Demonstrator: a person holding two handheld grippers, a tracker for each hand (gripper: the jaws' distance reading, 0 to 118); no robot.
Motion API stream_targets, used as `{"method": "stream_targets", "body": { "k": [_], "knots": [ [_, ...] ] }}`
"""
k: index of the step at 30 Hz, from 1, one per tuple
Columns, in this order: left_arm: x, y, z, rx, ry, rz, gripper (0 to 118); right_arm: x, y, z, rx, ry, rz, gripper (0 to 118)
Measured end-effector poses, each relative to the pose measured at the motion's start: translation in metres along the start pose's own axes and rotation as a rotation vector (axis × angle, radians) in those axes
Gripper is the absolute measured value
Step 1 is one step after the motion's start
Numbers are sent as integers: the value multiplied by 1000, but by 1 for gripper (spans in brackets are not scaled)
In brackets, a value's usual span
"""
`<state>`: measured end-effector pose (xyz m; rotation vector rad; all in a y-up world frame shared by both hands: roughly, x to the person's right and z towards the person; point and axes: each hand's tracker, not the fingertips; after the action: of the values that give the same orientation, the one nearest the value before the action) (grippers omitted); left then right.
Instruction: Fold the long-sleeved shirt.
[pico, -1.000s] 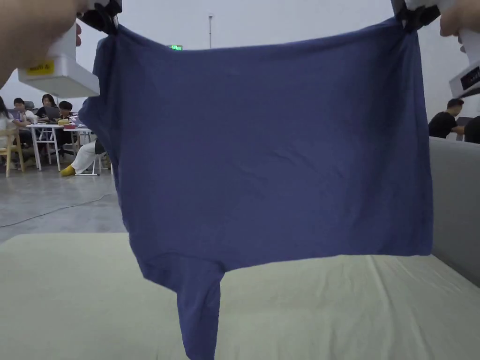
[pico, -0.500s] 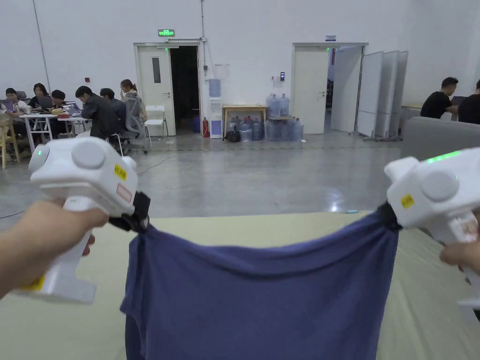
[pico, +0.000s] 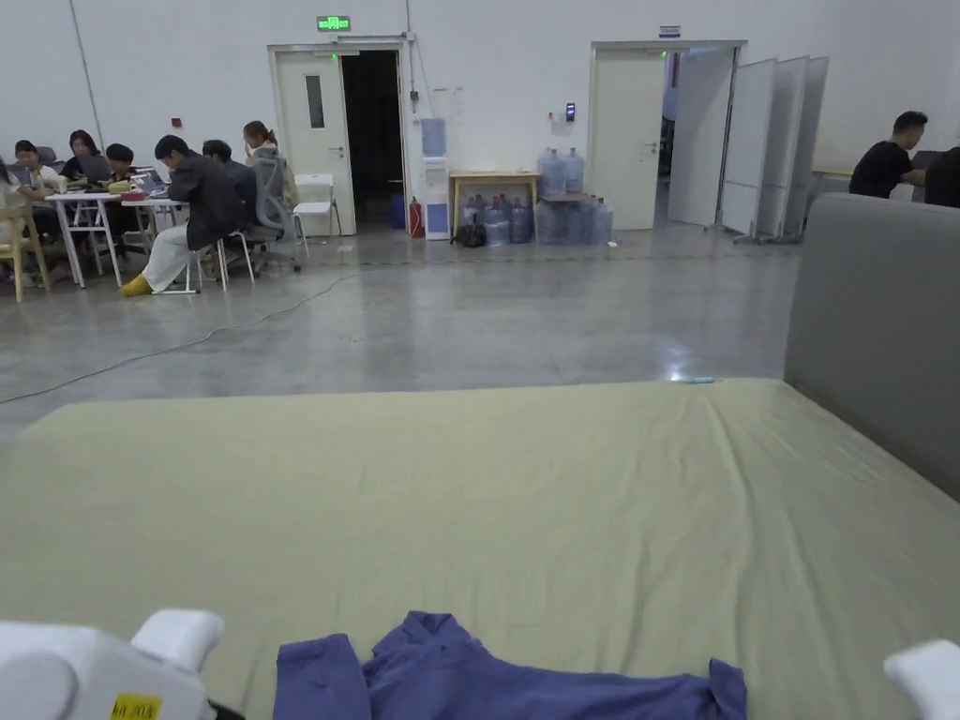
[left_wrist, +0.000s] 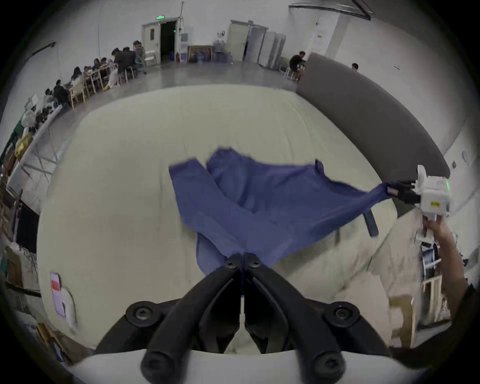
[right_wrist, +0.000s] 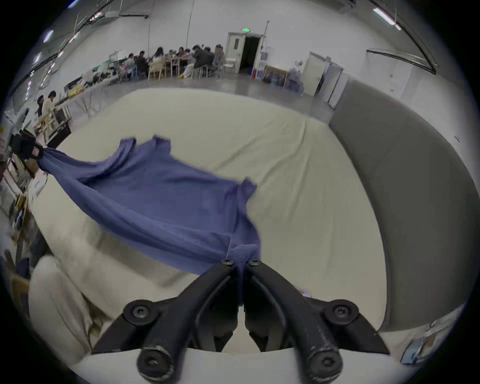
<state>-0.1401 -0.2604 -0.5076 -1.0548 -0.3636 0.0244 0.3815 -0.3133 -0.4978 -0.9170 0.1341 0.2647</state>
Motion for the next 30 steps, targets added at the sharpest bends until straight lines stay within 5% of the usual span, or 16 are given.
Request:
{"method": "stream_targets", "body": {
  "k": [13,21,30],
  "knots": [
    [-5,-130,-59,-262,27,-2,0,-40,-140,-34,-269,53,13,0],
    [-36,-153,-131,-466,38,-5,0,-49,-160,-70,-388,58,-13,0],
    [-41,-165,-150,-478,38,40,0,-45,-149,-83,-427,78,-33,6]
  ]
}}
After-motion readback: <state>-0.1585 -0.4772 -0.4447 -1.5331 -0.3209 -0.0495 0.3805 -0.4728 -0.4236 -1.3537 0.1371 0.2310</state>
